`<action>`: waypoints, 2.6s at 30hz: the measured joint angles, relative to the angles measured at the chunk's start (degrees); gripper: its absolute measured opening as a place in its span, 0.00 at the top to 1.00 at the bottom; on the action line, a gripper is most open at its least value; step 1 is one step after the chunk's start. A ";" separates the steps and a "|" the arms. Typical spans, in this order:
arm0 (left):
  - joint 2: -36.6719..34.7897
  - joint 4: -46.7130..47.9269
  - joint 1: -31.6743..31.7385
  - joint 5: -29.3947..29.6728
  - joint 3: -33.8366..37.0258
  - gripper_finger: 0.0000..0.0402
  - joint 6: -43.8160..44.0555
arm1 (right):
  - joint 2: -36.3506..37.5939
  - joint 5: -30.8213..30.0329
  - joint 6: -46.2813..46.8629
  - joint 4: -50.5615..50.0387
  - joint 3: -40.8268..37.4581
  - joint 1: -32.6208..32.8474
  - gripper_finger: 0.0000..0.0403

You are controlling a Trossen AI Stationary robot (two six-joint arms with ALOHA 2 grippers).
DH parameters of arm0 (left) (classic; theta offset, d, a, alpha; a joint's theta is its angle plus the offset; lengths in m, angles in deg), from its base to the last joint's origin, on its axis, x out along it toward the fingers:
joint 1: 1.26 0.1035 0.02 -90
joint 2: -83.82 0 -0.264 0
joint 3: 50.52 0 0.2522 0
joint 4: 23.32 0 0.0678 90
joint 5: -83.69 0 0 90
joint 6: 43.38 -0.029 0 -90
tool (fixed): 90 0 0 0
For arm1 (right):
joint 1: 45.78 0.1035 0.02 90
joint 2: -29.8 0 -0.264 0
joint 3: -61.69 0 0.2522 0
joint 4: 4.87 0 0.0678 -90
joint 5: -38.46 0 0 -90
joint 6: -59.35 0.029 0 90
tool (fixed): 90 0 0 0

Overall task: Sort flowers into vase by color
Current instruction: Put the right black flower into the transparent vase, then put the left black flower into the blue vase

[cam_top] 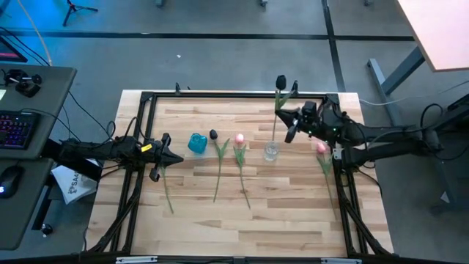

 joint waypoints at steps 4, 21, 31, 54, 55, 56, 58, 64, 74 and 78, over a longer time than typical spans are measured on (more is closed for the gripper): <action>0.00 0.00 0.00 0.00 0.00 1.00 0.00 | -0.29 6.12 0.82 10.94 -6.10 -3.88 1.00; 0.02 0.00 0.00 0.02 0.02 1.00 0.00 | 6.30 12.23 -4.49 7.91 -9.98 -7.02 1.00; 0.02 0.00 0.00 0.02 -0.01 1.00 0.02 | 3.31 12.56 -6.28 6.57 -9.98 -6.95 1.00; 0.00 0.00 0.00 0.01 0.02 1.00 0.01 | 3.28 16.94 -4.31 -40.23 6.01 -6.93 0.44; 0.00 0.00 0.00 0.00 -0.01 1.00 0.00 | 3.28 17.54 -4.08 -43.69 6.90 -6.93 0.43; 0.02 0.00 0.00 0.02 0.00 1.00 0.02 | 3.28 18.19 -3.22 -47.32 7.70 -6.93 0.42; 0.02 0.00 0.00 0.00 0.02 1.00 0.00 | 3.28 18.32 -0.95 -53.21 8.64 -6.93 0.42; 0.02 0.00 0.00 0.00 -0.01 1.00 0.01 | 3.28 20.56 6.62 -63.81 8.79 -6.93 0.41; 0.02 -2.52 0.00 5.32 0.02 1.00 3.80 | 3.28 21.34 18.65 -74.83 8.79 -6.93 0.41; 0.02 -6.21 0.02 6.54 0.02 1.00 11.52 | 3.14 21.54 27.00 -80.54 8.79 -6.93 0.41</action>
